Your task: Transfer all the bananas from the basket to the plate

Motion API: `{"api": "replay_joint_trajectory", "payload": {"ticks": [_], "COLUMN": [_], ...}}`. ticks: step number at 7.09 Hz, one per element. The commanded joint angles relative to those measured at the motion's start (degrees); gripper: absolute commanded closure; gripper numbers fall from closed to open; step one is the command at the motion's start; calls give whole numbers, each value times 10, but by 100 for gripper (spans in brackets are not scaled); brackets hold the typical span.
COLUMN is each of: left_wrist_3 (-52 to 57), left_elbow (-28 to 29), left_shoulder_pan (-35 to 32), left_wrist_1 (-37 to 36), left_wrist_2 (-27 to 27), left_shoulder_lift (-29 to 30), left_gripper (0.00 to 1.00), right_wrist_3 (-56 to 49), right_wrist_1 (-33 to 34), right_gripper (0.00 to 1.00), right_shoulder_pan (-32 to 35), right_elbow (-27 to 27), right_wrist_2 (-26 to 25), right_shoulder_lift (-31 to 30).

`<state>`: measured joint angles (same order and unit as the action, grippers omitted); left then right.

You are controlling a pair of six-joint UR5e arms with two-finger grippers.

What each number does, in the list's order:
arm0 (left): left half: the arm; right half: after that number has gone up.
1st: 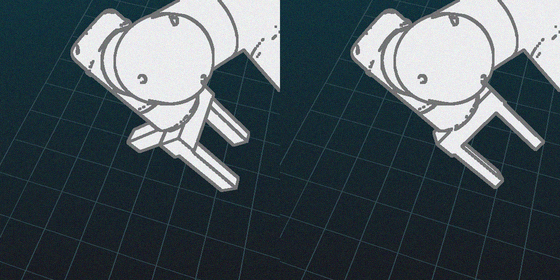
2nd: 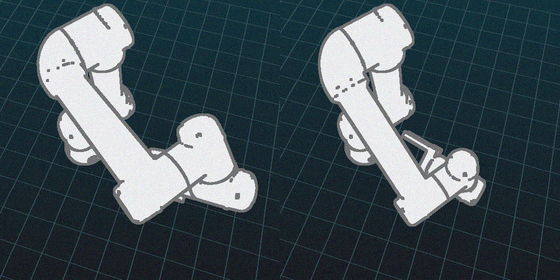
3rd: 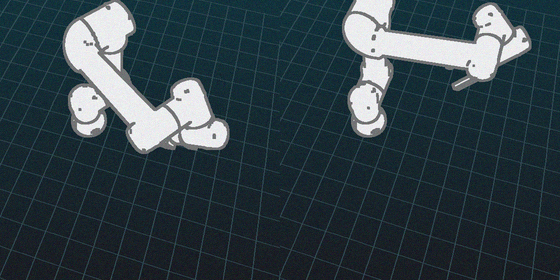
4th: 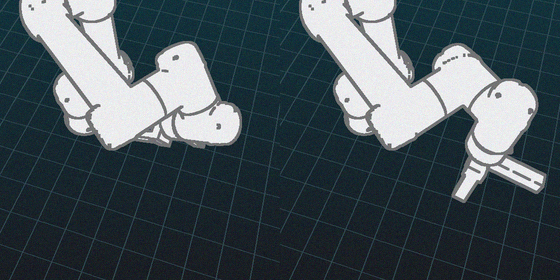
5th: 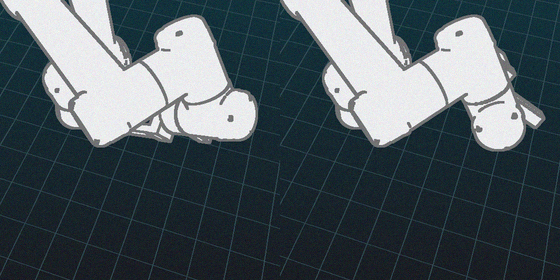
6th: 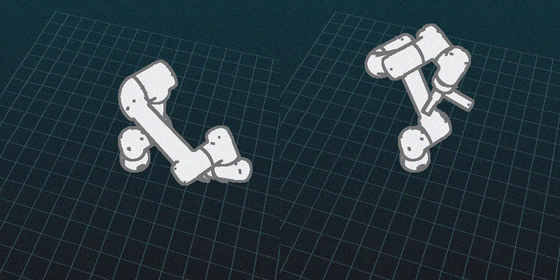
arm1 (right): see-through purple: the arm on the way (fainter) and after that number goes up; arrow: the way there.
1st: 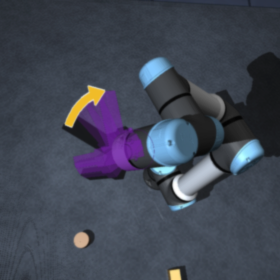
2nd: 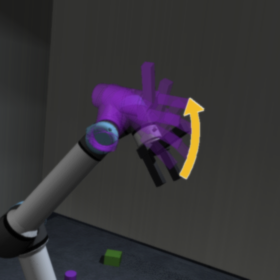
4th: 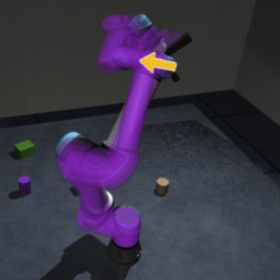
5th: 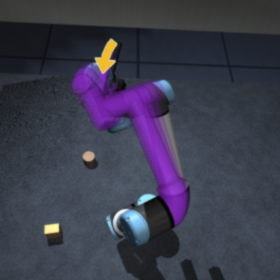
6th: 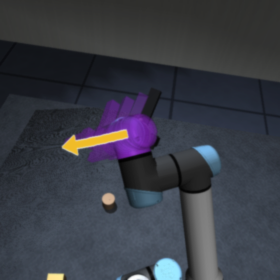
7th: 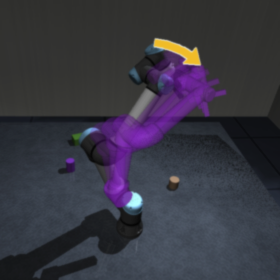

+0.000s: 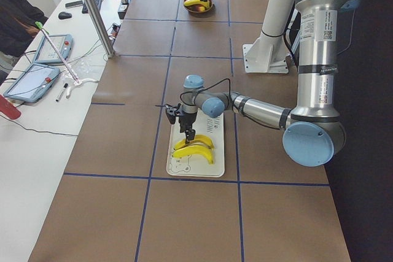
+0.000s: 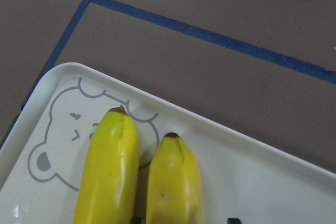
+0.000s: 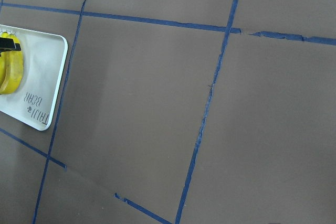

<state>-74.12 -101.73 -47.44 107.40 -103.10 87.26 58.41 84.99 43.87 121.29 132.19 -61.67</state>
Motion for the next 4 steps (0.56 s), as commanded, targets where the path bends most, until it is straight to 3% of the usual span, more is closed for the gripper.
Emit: {"api": "replay_joint_trajectory", "payload": {"ticks": [1, 3, 4], "left_wrist_3": [1, 1, 1], "left_elbow": [-13, -79, -120], "left_shoulder_pan": [-6, -26, -32], "left_wrist_1": [0, -24, -77], "left_wrist_2": [-8, -56, -69], "left_shoulder_lift": [-1, -4, 4], "left_gripper": [0, 0, 0], "right_wrist_3": [0, -1, -3], "right_wrist_1": [0, 0, 0], "right_gripper": [0, 0, 0], "right_shoulder_pan": [7, 30, 54], "right_elbow": [0, 21, 32], "right_wrist_2": [1, 3, 4], "right_shoulder_lift": [-4, -46, -89]}}
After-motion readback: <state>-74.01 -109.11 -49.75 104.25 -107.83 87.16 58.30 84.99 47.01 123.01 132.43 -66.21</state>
